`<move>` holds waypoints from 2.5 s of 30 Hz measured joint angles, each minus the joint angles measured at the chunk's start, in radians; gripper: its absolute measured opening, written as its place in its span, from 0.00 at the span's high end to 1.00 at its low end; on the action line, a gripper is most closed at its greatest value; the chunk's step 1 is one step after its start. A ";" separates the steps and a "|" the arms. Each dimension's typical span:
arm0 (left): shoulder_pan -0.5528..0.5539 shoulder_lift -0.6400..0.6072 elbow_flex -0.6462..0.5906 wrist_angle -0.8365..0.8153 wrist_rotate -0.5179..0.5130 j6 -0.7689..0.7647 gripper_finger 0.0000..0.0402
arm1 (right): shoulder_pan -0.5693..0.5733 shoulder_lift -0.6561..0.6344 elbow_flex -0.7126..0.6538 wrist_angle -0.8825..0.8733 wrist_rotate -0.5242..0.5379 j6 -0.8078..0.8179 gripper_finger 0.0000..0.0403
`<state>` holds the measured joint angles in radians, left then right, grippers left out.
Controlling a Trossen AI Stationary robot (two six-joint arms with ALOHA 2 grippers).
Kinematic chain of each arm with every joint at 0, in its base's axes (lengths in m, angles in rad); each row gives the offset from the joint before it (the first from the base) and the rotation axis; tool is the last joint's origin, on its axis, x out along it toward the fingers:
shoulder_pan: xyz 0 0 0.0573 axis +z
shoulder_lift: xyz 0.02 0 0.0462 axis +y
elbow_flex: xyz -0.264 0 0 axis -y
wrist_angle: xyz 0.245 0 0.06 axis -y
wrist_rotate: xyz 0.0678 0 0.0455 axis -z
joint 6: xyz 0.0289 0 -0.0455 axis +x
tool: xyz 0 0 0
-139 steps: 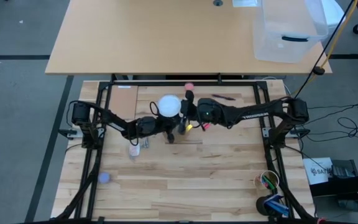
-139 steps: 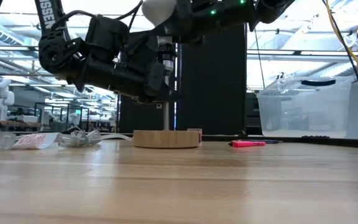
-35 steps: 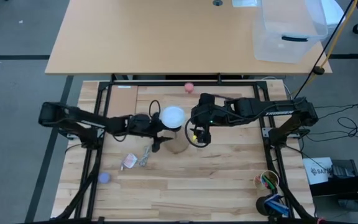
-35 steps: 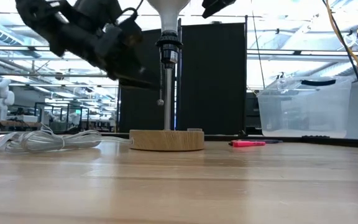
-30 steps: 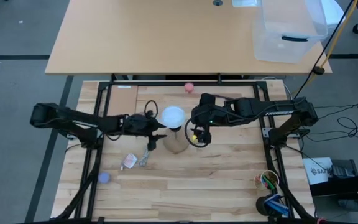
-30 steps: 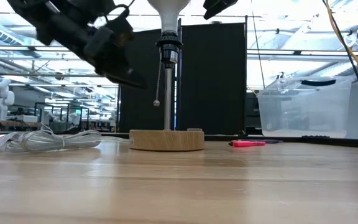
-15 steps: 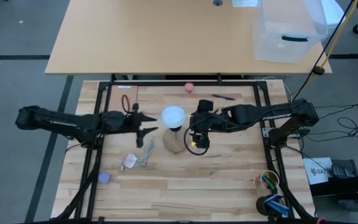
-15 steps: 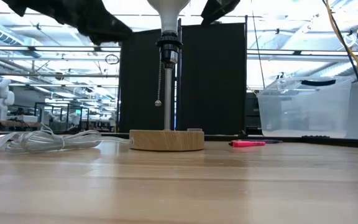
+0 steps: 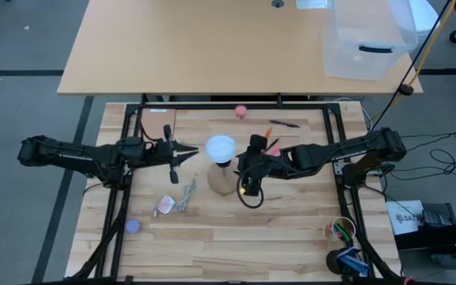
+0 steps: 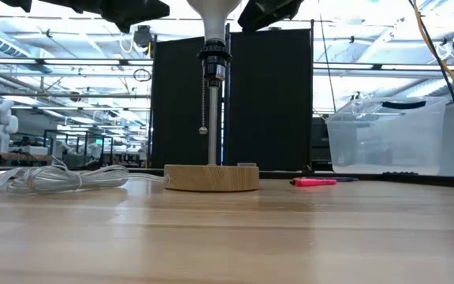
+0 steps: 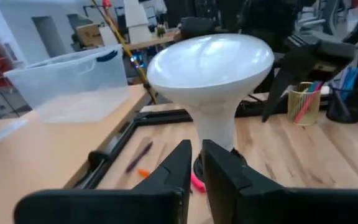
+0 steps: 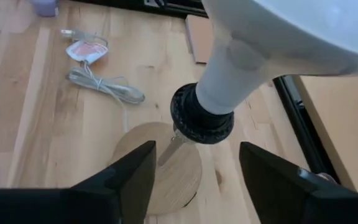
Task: Screw lightbulb
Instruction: Remove the white lightbulb from the desk lamp
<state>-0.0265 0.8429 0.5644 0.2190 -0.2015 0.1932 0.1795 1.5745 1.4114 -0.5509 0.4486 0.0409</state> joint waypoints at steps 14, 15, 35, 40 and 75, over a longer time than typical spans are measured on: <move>0.057 0.000 0.000 0.075 0.030 -0.047 0.78 | 0.078 0.000 -0.012 0.060 0.291 -0.040 0.75; 0.062 0.000 0.000 0.075 0.030 -0.050 0.78 | 0.086 0.000 -0.012 0.063 0.314 -0.050 0.79; 0.080 0.005 0.000 0.104 0.067 -0.137 0.78 | 0.117 0.000 -0.012 0.222 0.522 -0.300 1.00; 0.068 0.026 0.000 0.142 0.090 -0.142 0.78 | 0.115 0.000 -0.012 0.235 0.524 -0.320 1.00; 0.018 0.167 0.071 0.127 0.082 -0.169 0.78 | 0.050 0.000 -0.012 0.234 0.514 -0.372 1.00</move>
<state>-0.0090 1.0102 0.6349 0.3460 -0.1196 0.0244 0.2296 1.5745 1.3994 -0.3172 0.9625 -0.3307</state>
